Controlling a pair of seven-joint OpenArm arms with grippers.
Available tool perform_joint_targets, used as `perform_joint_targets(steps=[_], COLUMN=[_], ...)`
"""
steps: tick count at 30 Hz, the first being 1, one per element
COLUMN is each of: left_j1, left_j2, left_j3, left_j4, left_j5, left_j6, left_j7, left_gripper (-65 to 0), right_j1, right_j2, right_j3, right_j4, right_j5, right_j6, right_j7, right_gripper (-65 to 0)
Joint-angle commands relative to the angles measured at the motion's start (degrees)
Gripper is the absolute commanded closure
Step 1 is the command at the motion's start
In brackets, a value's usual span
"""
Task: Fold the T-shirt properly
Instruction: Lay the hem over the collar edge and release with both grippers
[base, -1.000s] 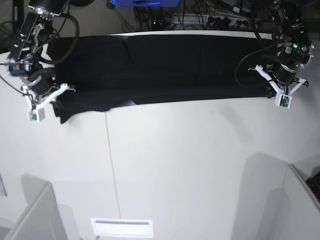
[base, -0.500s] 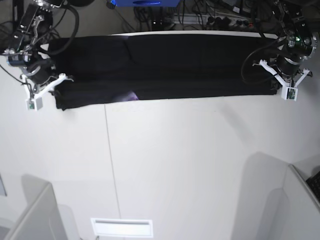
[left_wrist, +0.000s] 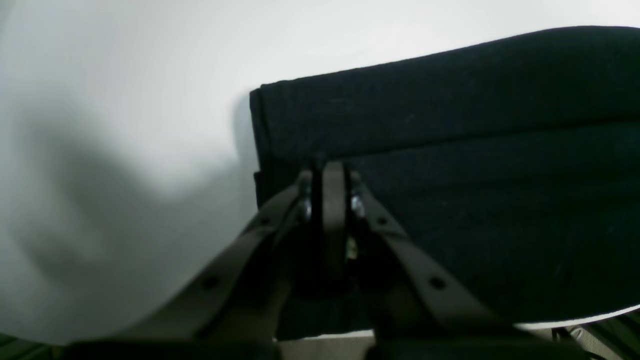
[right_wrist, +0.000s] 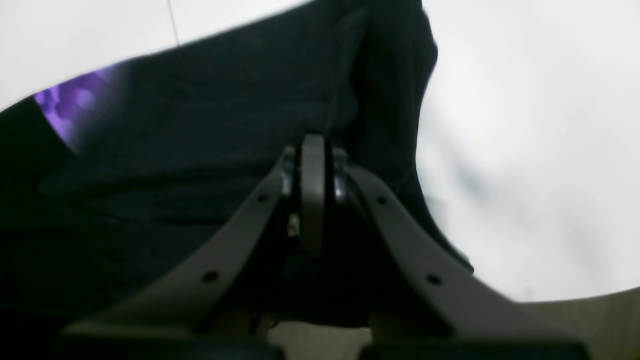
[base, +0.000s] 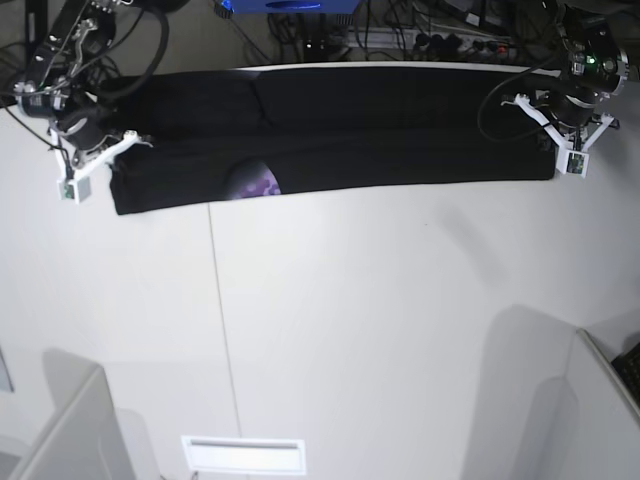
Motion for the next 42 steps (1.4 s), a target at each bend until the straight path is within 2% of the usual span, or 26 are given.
perform_joint_targets(steps=[1,15,20,22,25,28,31,33,35,37,38,42], left_j1=[0.39,0.57,1.45,1.97,2.15,2.15,2.15,1.97,1.89,2.06,2.06,1.62], left_j2=[-0.45,-0.27,-0.27,-0.45,-0.45,0.25,2.72,4.03,5.18,6.58,7.20,9.40], left_j3=[-0.35,-0.53,-0.79,-0.79,-0.88,-3.08,-5.98,-7.39,-8.27,-8.35,-8.35,-8.18], left_j4=[0.88,0.70,0.70,0.70,0.70,0.88,1.06,1.06,0.97,0.79,0.79,0.09], left_j5=[0.19,0.28,0.28,0.28,0.19,-0.42,-0.42,-0.42,-0.51,-0.51,-0.51,-0.34], left_j6=[0.16,0.25,0.25,0.25,0.25,0.25,0.16,0.16,0.16,0.16,0.16,0.16], left_j7=[-0.79,-0.52,-0.61,-0.79,-0.79,-0.79,-0.88,-0.96,-1.93,-5.10,-6.15,-8.96], left_gripper=[0.0,-1.2,-22.4,-30.4,-42.0,-48.1,-45.9,-40.2,-27.3,-6.9,0.0,0.0], right_j1=[-0.17,-3.95,-5.10,-6.15,-8.09,-10.28,-12.74,-14.15,-14.85,-14.77,-14.50,-13.01], right_j2=[0.36,-0.43,-0.34,-0.25,0.01,0.10,-0.25,-0.34,-0.43,-0.43,-0.43,-0.43], right_j3=[0.32,0.50,0.59,0.59,0.59,0.41,0.15,-0.03,-0.03,-0.03,-0.03,-0.03], right_j4=[0.71,0.62,0.71,0.71,0.79,1.15,2.99,4.05,4.31,3.87,3.78,1.76], right_j5=[0.21,0.21,0.21,0.12,0.12,0.12,0.12,0.21,0.21,0.12,0.03,0.03], right_j6=[0.12,-0.23,-0.23,-0.23,-0.23,0.03,0.21,1.09,4.34,8.47,9.61,10.49], right_j7=[1.14,1.31,1.67,3.16,6.15,9.23,13.53,16.52,19.07,19.86,19.86,19.86], right_gripper=[0.0,0.0,-19.4,-21.6,-21.6,-21.6,-21.5,-21.3,-17.1,-4.8,0.0,0.0])
